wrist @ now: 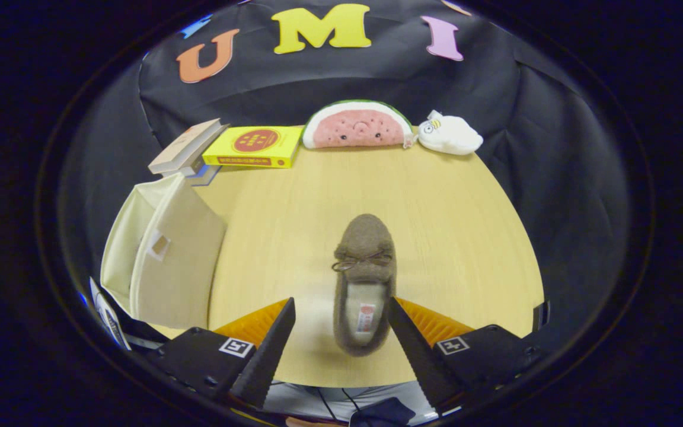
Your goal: Open the storage box then place both shoes into the box .Put the left shoe in first, then the right shoe, with the right side of both shoes facing outward in a uniform manner.
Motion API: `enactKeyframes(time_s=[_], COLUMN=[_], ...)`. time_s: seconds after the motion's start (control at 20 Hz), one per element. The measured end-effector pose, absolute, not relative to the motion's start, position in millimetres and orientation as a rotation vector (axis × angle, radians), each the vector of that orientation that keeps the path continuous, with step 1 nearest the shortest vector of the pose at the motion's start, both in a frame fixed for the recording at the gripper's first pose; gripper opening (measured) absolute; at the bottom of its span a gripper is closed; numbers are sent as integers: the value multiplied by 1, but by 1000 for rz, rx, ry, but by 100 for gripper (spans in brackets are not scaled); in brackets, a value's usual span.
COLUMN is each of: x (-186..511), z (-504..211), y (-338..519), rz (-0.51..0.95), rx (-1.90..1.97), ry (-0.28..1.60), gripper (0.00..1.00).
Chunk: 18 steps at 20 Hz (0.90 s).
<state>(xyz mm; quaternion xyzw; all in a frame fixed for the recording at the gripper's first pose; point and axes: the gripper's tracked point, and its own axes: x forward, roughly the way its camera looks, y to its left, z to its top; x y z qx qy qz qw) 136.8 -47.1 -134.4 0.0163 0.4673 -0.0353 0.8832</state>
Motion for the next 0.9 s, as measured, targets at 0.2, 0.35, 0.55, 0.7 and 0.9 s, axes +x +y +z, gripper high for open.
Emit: enactKeyframes(time_s=[0.2,0.35,0.55,0.7,0.9], x=[155,162,166,167,173], z=[-171,-197,-220,-224,-221], y=[-87,-103,-107,-96,-101], rz=[-97,-92,-54,18,-5], rx=[55,72,94,116,133], ry=[1036,1089,1140,1146,1134], gripper=[90,83,63,37,4])
